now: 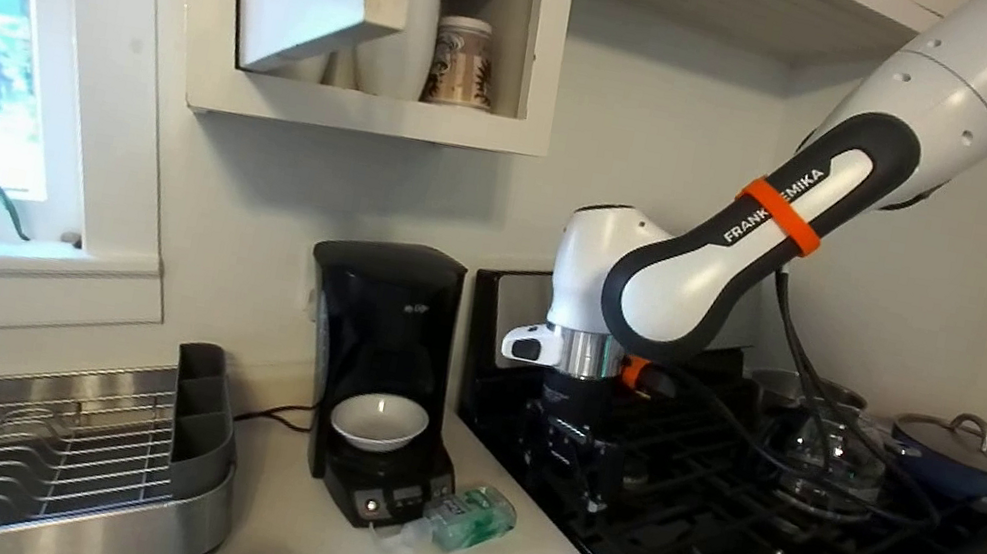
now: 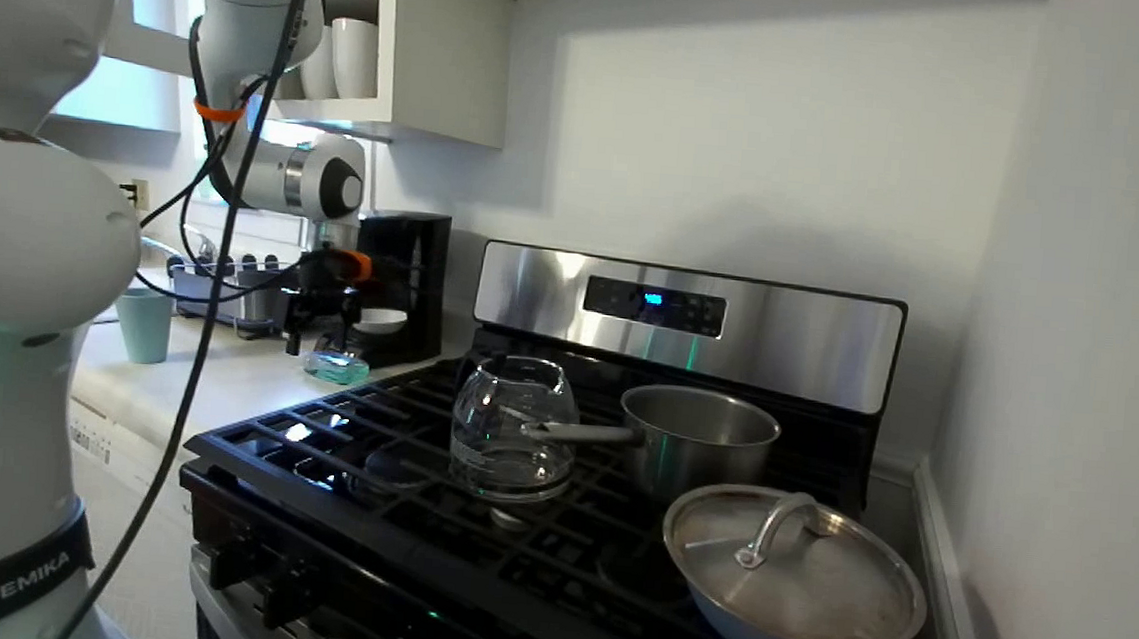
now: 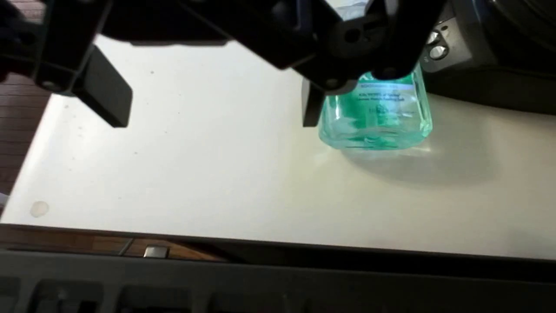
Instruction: Position the soap dispenser bottle in an upright position
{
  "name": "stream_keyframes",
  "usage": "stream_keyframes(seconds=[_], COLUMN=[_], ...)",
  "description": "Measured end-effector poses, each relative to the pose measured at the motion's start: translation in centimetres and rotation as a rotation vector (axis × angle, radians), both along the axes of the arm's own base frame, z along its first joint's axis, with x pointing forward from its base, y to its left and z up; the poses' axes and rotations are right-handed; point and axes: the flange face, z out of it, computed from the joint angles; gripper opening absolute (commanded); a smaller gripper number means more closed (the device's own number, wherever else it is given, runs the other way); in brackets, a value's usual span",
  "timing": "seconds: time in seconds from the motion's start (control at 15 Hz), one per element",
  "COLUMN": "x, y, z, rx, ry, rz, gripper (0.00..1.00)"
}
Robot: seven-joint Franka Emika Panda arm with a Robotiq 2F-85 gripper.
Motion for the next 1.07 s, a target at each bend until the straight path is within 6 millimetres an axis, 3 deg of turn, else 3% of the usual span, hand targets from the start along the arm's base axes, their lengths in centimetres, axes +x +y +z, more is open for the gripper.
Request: stream_keyframes(seconds=[0.2, 0.4, 0.73, 1.07], x=[-0.4, 0.4, 3.0, 4.3], y=[2.8, 3.9, 2.6, 2.8], z=[2.0, 2.4, -0.3, -2.7], rx=[-0.112, -0.186, -0.208, -0.173], ry=[0.004, -0.031, -0.059, -0.123], rz=[-0.013, 0.014, 0.027, 0.077], gripper=[1.0, 1.0, 1.0, 1.0])
